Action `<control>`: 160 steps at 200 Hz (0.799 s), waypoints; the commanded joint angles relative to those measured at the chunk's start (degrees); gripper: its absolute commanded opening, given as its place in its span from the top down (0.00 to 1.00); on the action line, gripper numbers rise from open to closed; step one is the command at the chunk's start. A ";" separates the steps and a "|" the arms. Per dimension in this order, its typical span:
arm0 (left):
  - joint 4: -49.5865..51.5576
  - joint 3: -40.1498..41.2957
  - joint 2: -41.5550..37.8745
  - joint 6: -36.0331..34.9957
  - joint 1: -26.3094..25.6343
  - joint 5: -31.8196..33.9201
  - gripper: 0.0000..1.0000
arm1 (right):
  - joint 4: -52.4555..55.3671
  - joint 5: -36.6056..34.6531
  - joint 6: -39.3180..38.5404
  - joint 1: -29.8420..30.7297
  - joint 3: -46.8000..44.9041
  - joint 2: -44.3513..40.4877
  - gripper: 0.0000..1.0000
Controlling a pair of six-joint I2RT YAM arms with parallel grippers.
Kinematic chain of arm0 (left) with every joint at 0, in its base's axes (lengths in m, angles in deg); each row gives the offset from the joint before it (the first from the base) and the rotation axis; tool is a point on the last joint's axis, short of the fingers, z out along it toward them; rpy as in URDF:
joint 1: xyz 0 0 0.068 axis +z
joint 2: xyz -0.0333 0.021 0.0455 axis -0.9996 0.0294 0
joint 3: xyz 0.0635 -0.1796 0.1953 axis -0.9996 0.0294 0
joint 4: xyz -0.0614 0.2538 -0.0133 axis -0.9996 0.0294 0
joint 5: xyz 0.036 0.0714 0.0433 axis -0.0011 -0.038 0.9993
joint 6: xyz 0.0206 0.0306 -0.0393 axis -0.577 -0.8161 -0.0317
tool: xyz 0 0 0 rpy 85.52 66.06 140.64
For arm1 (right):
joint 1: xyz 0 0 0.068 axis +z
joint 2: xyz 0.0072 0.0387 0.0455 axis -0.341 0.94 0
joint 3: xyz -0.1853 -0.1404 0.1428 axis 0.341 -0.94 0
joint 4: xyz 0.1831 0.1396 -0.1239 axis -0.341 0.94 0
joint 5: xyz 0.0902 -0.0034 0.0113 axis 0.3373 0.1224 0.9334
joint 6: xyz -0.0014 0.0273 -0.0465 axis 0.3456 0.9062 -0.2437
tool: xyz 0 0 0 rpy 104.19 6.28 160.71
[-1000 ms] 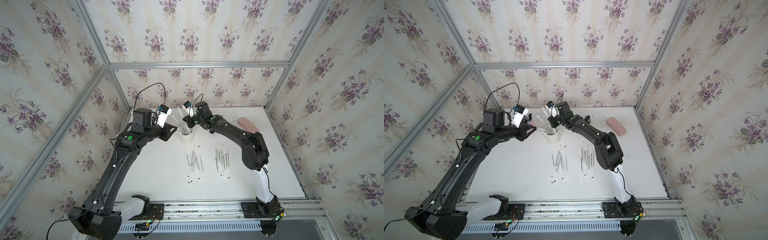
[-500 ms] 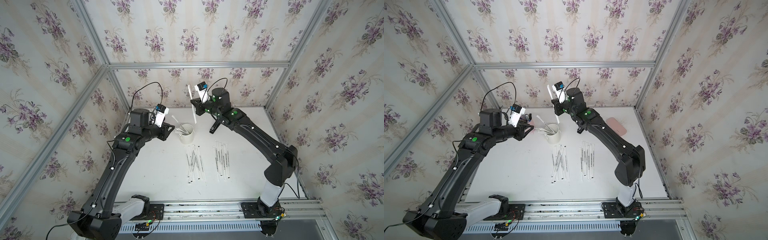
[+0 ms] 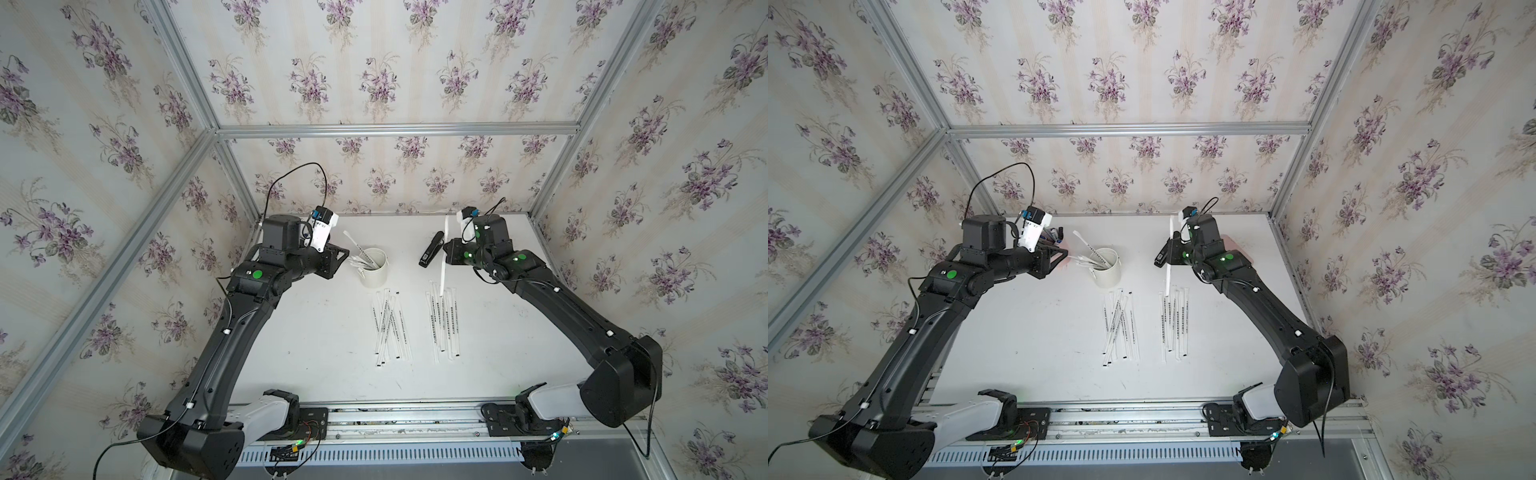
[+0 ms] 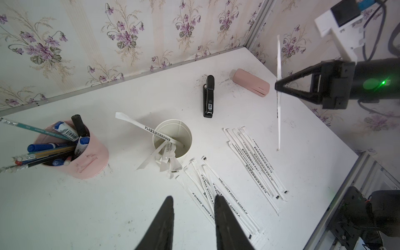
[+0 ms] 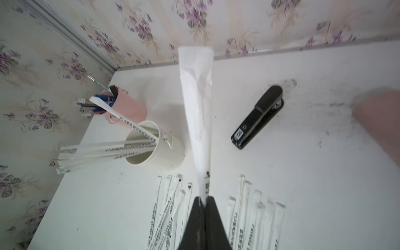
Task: Take the straws out of the storage container
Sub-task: Place the straw at the center of the board.
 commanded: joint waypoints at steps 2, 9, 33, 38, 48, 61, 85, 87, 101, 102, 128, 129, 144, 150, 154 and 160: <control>0.41 -0.26 0.77 0.75 -0.01 -1.02 0.67 | 4.00 4.52 3.41 -0.38 -2.90 2.24 1.00; 0.98 -0.63 1.10 0.73 0.05 -1.30 0.67 | 3.96 5.47 3.68 -0.53 -3.59 3.48 1.00; 1.36 -0.82 1.41 0.64 0.00 -1.51 0.67 | 4.20 7.03 3.62 -0.94 -4.88 7.97 1.00; 1.40 -0.71 1.33 0.54 0.01 -1.44 0.67 | 4.43 7.43 3.46 -1.17 -4.97 8.94 1.00; 1.43 -0.62 1.16 0.46 -0.01 -1.15 0.67 | 4.93 8.12 3.18 -1.50 -5.09 10.68 1.00; 1.41 -0.55 0.96 0.40 0.00 -1.00 0.67 | 5.18 8.39 2.87 -1.96 -5.66 12.20 1.00; 1.47 -0.50 0.99 0.45 -0.01 -1.25 0.67 | 5.66 8.24 2.47 -3.04 -6.90 13.97 1.00; 1.46 -0.54 0.99 0.44 -0.01 -1.27 0.67 | 5.70 8.20 2.40 -3.06 -6.95 14.05 1.00; 1.55 -0.54 0.97 0.46 -0.01 -1.29 0.67 | 5.97 8.08 2.12 -3.57 -7.53 14.63 1.00; 1.58 -0.54 0.98 0.49 0.04 -1.32 0.67 | 5.97 8.04 2.12 -3.67 -7.55 14.65 1.00; 1.51 -0.51 0.90 0.70 0.02 -1.46 0.67 | 6.52 8.05 1.55 -4.03 -8.03 15.57 0.99; 1.51 -0.48 0.90 0.70 0.01 -1.49 0.67 | 6.56 7.99 1.53 -4.03 -8.02 15.60 0.98; 1.55 -0.46 0.89 0.63 0.01 -1.46 0.67 | 7.07 7.68 1.16 -4.12 -7.91 16.00 0.97; 1.55 -0.37 0.89 0.60 0.04 -1.48 0.67 | 7.19 7.65 1.07 -4.12 -7.83 15.99 0.95; 1.55 -0.37 0.88 0.66 0.03 -1.43 0.66 | 7.35 7.66 1.06 -4.12 -7.78 15.98 0.94; 1.51 -0.37 0.90 0.60 -0.01 -1.38 0.67 | 7.53 7.73 1.06 -4.12 -7.63 15.83 0.91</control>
